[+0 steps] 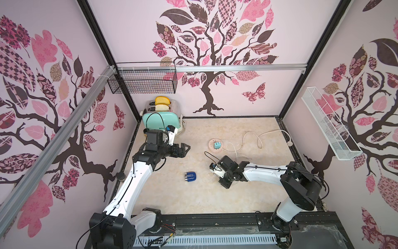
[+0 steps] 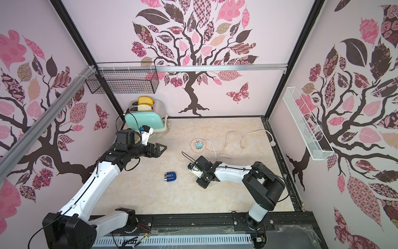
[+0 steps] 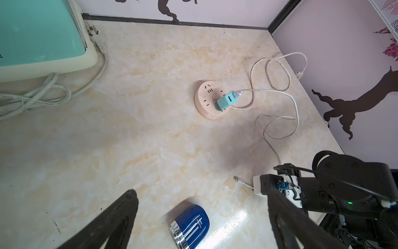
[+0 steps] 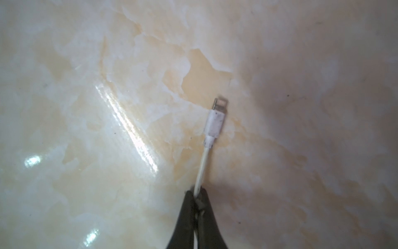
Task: Charge the electric shaver
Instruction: Pick up the charging cable from the center of the board.
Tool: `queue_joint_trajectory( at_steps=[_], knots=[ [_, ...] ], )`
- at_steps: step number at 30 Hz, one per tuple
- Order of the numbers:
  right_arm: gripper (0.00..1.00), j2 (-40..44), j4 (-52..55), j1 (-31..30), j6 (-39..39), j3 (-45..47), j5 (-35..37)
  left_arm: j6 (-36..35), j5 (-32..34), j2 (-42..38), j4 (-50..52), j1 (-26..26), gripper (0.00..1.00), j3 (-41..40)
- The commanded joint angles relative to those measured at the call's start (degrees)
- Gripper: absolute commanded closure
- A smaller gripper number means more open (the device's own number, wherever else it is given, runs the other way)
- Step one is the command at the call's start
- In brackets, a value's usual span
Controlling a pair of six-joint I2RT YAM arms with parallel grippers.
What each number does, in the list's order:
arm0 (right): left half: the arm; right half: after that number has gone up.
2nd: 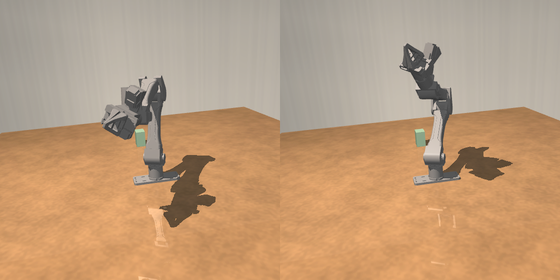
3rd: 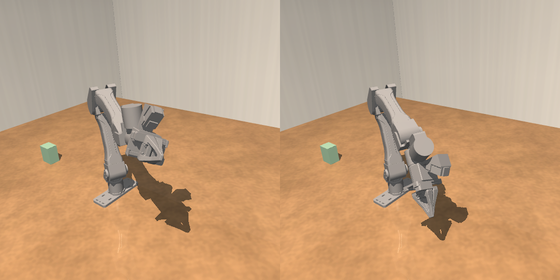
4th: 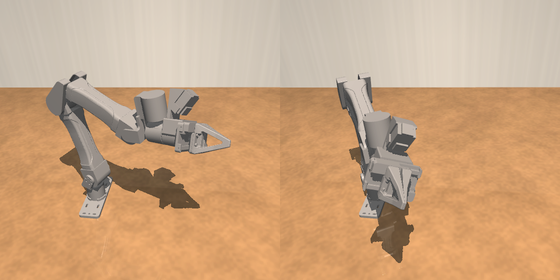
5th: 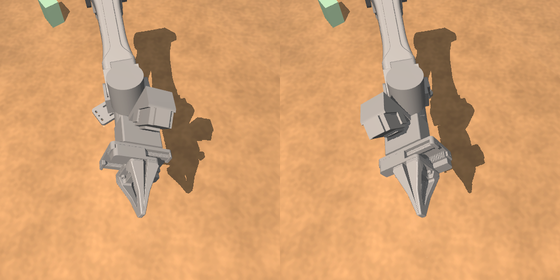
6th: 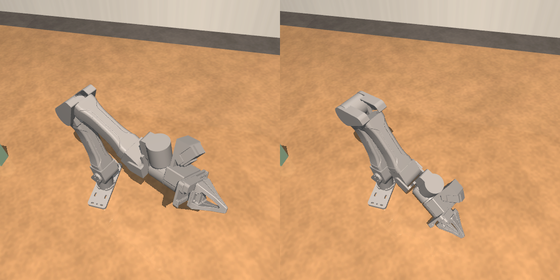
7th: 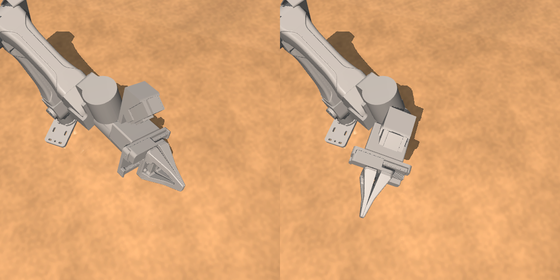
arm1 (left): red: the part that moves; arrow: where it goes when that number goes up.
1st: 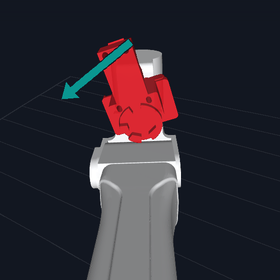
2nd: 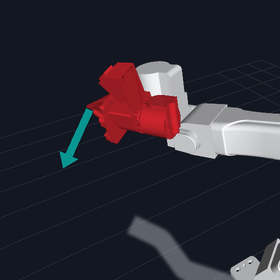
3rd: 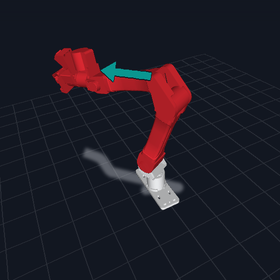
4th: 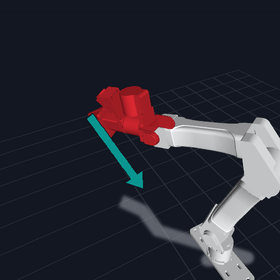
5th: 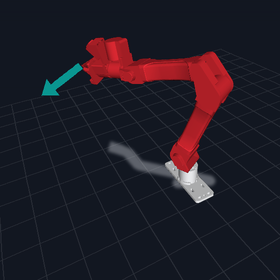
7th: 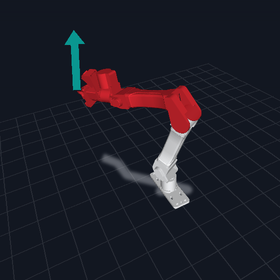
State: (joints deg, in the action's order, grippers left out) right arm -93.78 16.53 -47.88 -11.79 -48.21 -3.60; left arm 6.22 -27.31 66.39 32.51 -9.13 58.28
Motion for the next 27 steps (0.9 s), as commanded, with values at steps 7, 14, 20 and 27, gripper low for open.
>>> queue_joint_trajectory(
  at_steps=[7, 14, 20, 27],
  knots=[
    [1.0, 16.5, -4.7, -0.2, -12.4, 4.8, -1.0, 2.6, -15.9, 5.1, 2.6, 0.6, 0.09, -1.5],
    [1.0, 25.5, -3.4, -0.2, -24.4, 3.6, -3.8, 1.7, -22.1, 10.9, 4.2, -6.8, 0.11, 0.7],
    [1.0, 25.7, -0.6, -0.2, -28.8, 0.2, -3.9, 4.0, -29.2, 12.9, 1.7, -9.9, 0.17, 0.5],
    [1.0, 24.8, -2.8, -0.2, -29.9, -1.3, -5.2, 4.1, -32.0, 13.7, 1.1, -12.1, 0.29, -0.6]
  ],
)
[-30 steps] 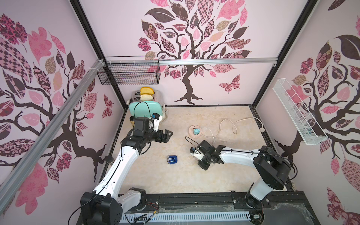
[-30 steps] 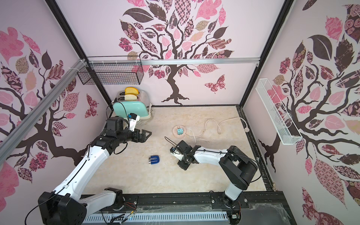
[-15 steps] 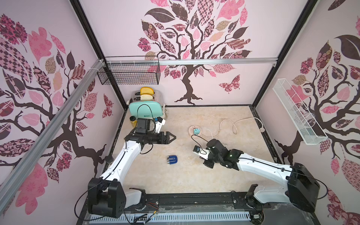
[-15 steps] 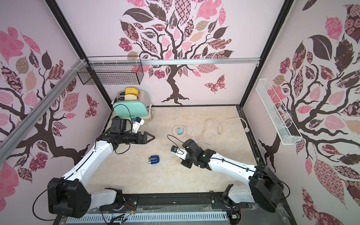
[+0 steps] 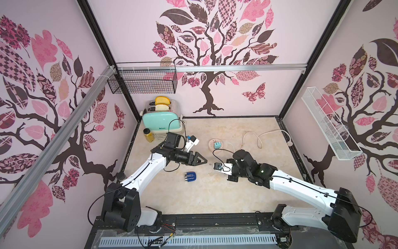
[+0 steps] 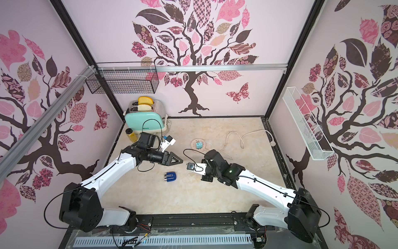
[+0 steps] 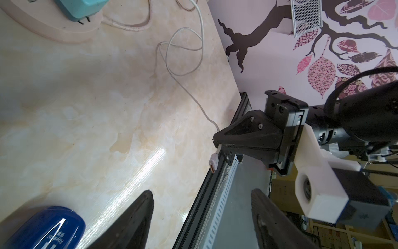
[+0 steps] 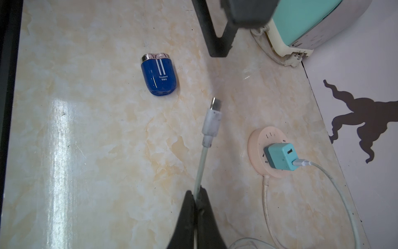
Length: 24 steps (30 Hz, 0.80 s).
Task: Charge the electric shaver
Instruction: Pick up the charging cable from the center of the board.
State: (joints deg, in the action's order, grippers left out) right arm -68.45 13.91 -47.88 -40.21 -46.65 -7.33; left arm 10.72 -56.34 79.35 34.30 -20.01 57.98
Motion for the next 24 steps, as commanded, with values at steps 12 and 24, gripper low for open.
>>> queue_joint_trajectory(
  at_steps=[12, 24],
  knots=[
    [1.0, -2.3, -3.7, -0.2, -1.9, -2.9, -2.8, -1.1, -4.2, 5.7, -2.0, -4.5, 0.52, 0.8],
    [1.0, -2.6, -5.0, -0.2, -2.6, -1.6, -3.2, -1.0, -5.0, 6.2, -2.9, -4.4, 0.74, 2.1]
  ],
)
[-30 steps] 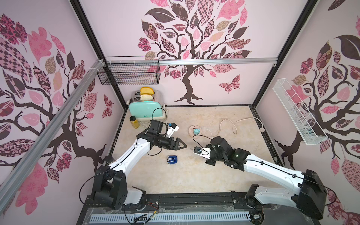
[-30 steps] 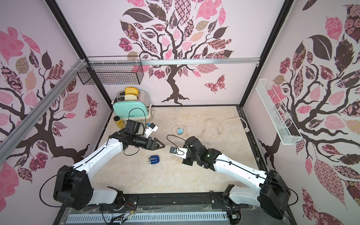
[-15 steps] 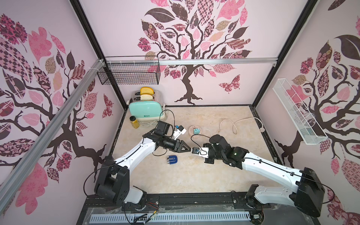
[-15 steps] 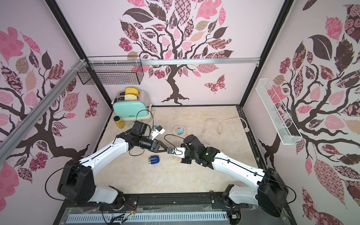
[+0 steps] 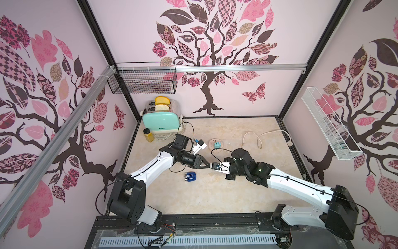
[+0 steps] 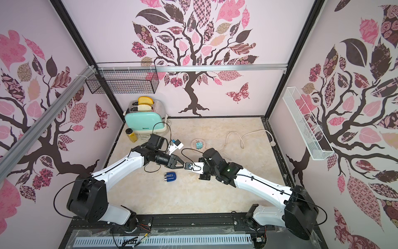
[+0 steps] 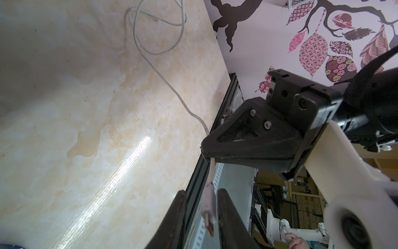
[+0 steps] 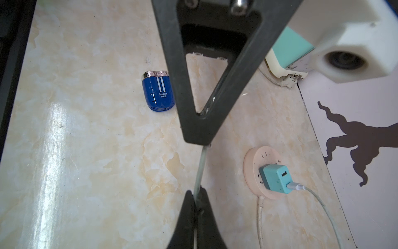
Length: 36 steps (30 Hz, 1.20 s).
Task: Charge the electric shaver
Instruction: Pick up the charging cable from the center of the board.
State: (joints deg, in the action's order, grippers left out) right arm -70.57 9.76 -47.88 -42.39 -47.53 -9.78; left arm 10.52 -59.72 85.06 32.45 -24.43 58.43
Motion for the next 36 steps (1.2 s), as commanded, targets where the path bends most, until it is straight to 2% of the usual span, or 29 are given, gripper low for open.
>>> queue_joint_trajectory(
  at_steps=[1, 5, 8, 12, 15, 17, 19, 21, 24, 27, 29, 33, 36],
  knots=[
    [1.0, -0.5, -0.7, -0.2, -0.4, -0.8, -0.7, -1.1, -1.8, 0.5, -0.7, 0.0, 0.74, 1.9],
    [1.0, -0.4, -0.5, -0.2, -0.4, -0.8, -0.8, -1.5, -1.8, 0.5, 0.0, 0.0, 0.71, 2.8],
    [1.0, -0.4, -0.6, -0.2, -0.6, -0.6, -0.6, -1.5, -2.0, 0.9, -0.2, 0.0, 0.72, 2.8],
    [1.0, -0.3, -1.1, -0.2, -0.5, -0.5, -0.1, -2.0, -2.6, 1.4, 0.2, 0.0, 0.89, 2.7],
    [1.0, -0.2, -1.8, -0.2, -0.4, -0.3, 0.0, -2.6, -2.8, 1.5, 0.8, 0.0, 0.91, 2.7],
    [1.0, -0.2, -2.3, -0.2, 0.0, -0.1, 0.0, -2.8, -2.8, 1.5, 1.2, 0.1, 1.0, 2.7],
    [0.99, -0.1, -3.5, -0.2, 1.3, 0.3, 0.3, -3.1, -2.7, 1.5, 1.5, 0.0, 1.0, 2.9],
    [0.83, 0.9, -7.6, 0.1, 4.8, 1.7, 0.6, -3.3, -2.6, 1.3, 1.5, 0.0, 1.0, 3.0],
    [0.71, 4.3, -14.9, 2.0, 10.2, 5.9, -5.5, -3.5, -2.5, 1.3, 2.0, 0.0, 1.0, 3.4],
    [0.55, 7.7, -28.0, 3.4, 17.3, 12.6, -9.1, -3.5, -2.9, 1.3, 1.8, 0.0, 1.0, 3.6],
    [0.55, 8.5, -34.9, 3.4, 20.4, 16.0, -10.1, -3.3, -3.3, 1.5, 1.6, 0.0, 1.0, 3.7],
    [0.58, 6.6, -37.9, 3.4, 22.6, 16.7, -10.7, -2.6, -4.5, 1.6, 0.7, 0.0, 1.0, 3.8],
    [0.61, 5.8, -44.2, 3.4, 25.1, 18.4, -10.5, -2.5, -5.2, 1.7, 0.2, 0.0, 1.0, 3.7]
  ],
)
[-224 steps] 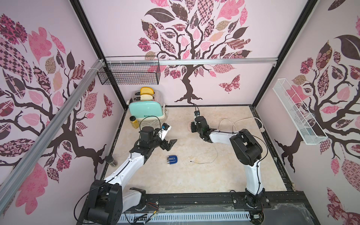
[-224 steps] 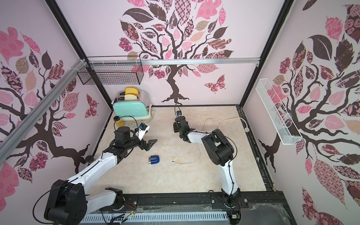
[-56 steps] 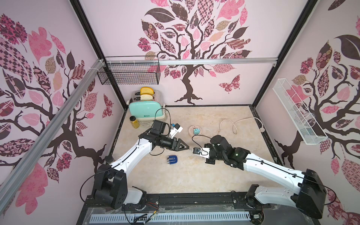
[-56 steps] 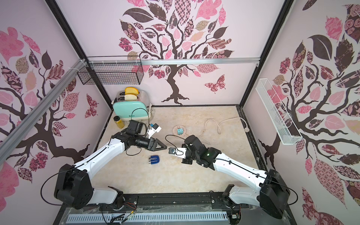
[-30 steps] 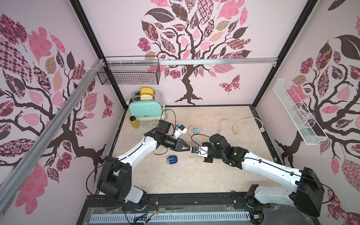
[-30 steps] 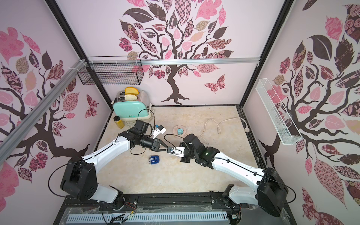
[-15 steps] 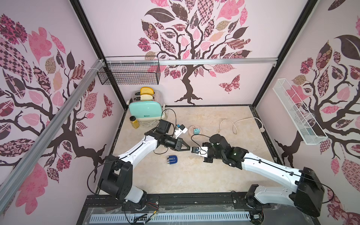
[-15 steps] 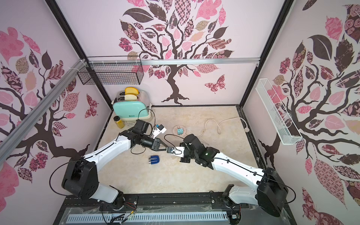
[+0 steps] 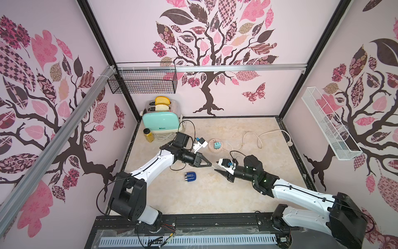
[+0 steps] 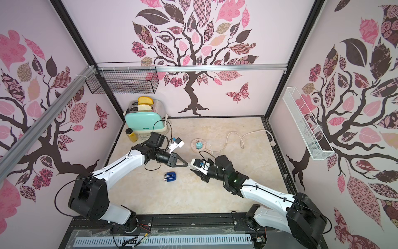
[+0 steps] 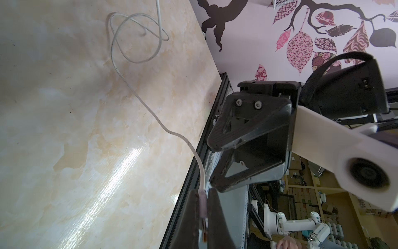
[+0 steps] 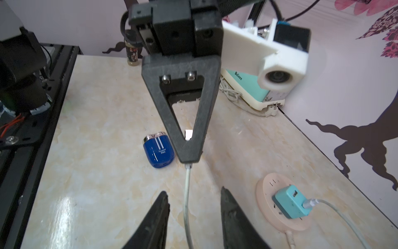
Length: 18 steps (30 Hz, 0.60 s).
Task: Charge the electric shaver
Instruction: Pick up the charging cable from the center of the board.
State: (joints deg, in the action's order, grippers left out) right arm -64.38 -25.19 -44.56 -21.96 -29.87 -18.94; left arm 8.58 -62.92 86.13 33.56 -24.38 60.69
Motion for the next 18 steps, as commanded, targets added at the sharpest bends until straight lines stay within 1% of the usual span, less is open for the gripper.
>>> queue_joint_trajectory(
  at_steps=[1, 3, 8, 16, 18],
  knots=[
    [0.63, -0.8, -11.7, 0.1, 5.7, 1.5, -1.2, -0.7, -2.3, 0.6, -0.9, 0.0, 1.0, 1.3],
    [0.64, -1.9, -13.6, 0.1, 6.5, 1.5, -1.4, -0.7, -2.6, 0.6, -0.8, 0.0, 1.0, 1.3],
    [0.7, -4.3, -12.8, -0.1, 5.8, 0.4, -3.0, -0.7, -2.6, 0.7, -0.6, -0.1, 1.0, 1.6],
    [0.71, -5.3, -11.7, -0.2, 5.0, 0.3, -2.5, -0.2, -3.0, 1.4, -1.1, -0.1, 1.0, 1.9],
    [0.72, -5.5, -11.5, -0.2, 4.8, 0.2, -2.4, -0.1, -3.3, 1.4, -1.3, 0.0, 1.0, 2.0]
  ],
)
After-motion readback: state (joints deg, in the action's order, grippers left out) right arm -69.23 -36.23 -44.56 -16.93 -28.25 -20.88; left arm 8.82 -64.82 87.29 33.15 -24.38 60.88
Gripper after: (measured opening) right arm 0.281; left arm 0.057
